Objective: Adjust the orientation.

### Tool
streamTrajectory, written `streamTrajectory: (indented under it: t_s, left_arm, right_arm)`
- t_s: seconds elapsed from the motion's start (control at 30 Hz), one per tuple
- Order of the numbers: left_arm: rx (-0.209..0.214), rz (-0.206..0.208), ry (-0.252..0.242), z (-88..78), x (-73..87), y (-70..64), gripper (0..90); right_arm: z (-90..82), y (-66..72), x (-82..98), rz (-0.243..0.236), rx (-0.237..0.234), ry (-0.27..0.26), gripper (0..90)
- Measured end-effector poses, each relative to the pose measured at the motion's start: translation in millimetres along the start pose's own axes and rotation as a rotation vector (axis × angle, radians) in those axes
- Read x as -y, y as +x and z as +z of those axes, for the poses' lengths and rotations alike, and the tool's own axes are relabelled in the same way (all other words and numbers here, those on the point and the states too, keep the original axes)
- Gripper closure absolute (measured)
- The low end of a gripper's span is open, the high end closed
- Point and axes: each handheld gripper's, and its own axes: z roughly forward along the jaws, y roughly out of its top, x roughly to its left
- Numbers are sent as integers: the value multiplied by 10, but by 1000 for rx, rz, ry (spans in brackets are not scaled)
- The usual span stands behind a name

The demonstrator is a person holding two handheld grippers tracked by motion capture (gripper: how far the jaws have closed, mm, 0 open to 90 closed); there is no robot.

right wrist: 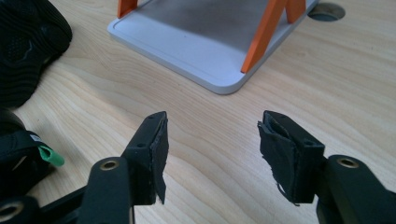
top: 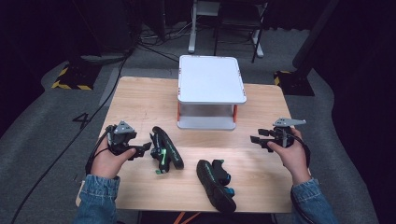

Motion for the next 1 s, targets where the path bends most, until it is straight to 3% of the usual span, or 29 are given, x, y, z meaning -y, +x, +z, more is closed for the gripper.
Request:
streamTrajectory:
  t_s: [0.07,0.2,0.37,0.4,0.5,0.53,0.63,0.77,0.8,0.83,0.87,1.0]
  left_arm:
    - [0,3,1,0,-5,-5,256]
    - [6,13,6,6,-25,-20,257]
    - [15,21,9,28,-28,-37,256]
    - [16,21,12,30,-29,-37,257]
    - [19,25,13,34,-33,-39,257]
    - [19,25,10,41,-35,-43,256]
    - [21,25,16,53,-33,-46,257]
    - [22,33,25,65,-33,-44,256]
    - [22,35,25,65,-32,-44,256]
    - [22,35,25,65,-32,-44,256]
    - [20,27,20,63,-30,-46,256]
    - [22,27,25,67,-25,-43,256]
  right_arm:
    - [-1,31,-8,24,-27,15,440]
    - [6,123,-41,-24,-45,33,416]
    - [5,236,-83,-31,-69,51,403]
    - [27,331,-104,-55,-93,67,395]
    - [62,428,-120,-90,-122,89,382]
    - [99,548,-135,-131,-159,122,381]
    - [123,635,-141,-150,-191,140,382]
    - [179,873,-134,-208,-293,233,383]
    - [186,966,-125,-229,-331,280,383]
    - [186,966,-125,-229,-331,280,383]
    - [185,1039,-114,-256,-356,321,384]
    - [212,1132,-71,-287,-394,391,385]
